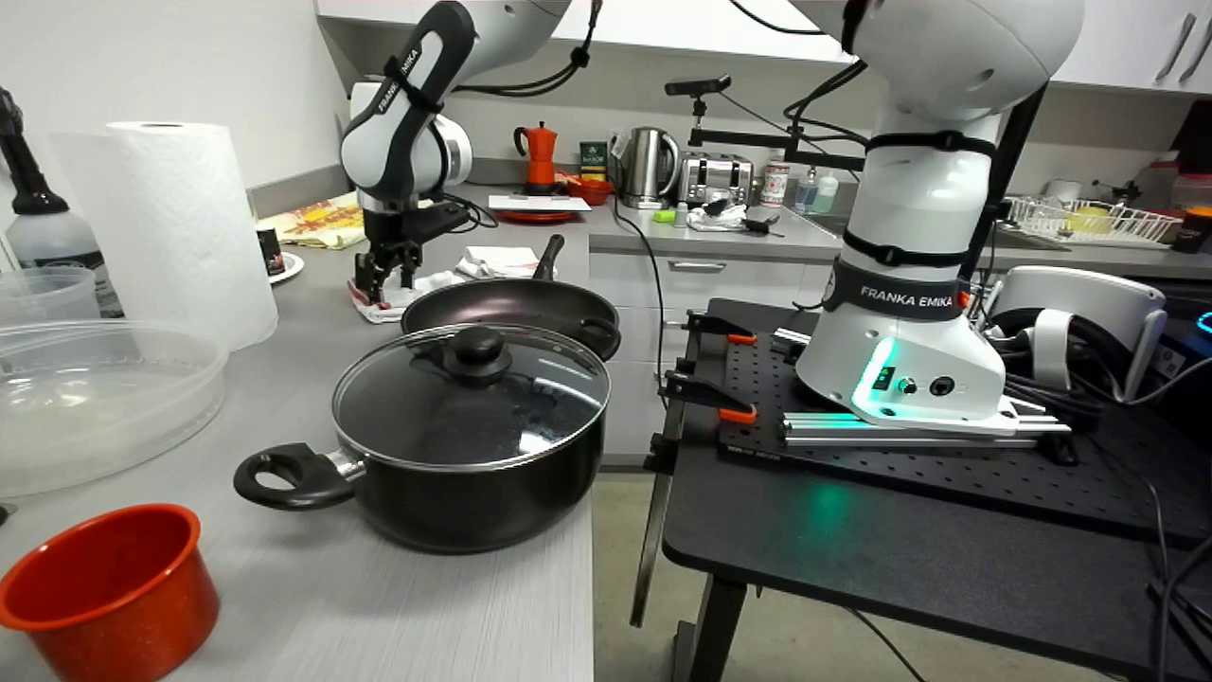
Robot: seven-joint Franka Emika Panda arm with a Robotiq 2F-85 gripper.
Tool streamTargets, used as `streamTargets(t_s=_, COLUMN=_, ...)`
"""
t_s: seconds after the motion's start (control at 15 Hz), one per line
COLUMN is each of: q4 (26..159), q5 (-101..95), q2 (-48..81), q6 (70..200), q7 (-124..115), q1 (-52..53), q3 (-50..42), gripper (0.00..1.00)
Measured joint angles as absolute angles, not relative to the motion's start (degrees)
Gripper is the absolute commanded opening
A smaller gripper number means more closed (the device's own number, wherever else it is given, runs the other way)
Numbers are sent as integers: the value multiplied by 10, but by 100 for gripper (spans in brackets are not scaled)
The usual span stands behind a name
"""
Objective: Pick up the kitchen towel from the counter and wipe the pan
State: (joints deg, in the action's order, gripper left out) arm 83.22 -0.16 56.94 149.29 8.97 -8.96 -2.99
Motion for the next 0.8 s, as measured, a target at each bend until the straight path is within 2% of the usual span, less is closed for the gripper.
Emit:
streamTargets(t_s=0.47, q4=831, q5=-4, q2=565, q6=1494, q7=90, q1=-88, q3=-31, gripper=1)
streamTargets(t_s=0.53, q4=831, q5=-10, q2=564, q6=1493, q7=90, q1=-87, q3=-35, gripper=4)
streamTargets(t_s=0.6, q4=832, q5=-17, q2=562, q6=1493, q7=90, q1=-84, q3=-41, gripper=1)
streamTargets(t_s=0.67, q4=832, q5=-20, q2=561, q6=1493, q7=90, q1=-83, q3=-44, gripper=4)
streamTargets(t_s=0.8, q4=833, q5=-20, q2=560, q6=1493, q7=90, q1=-84, q3=-43, gripper=4)
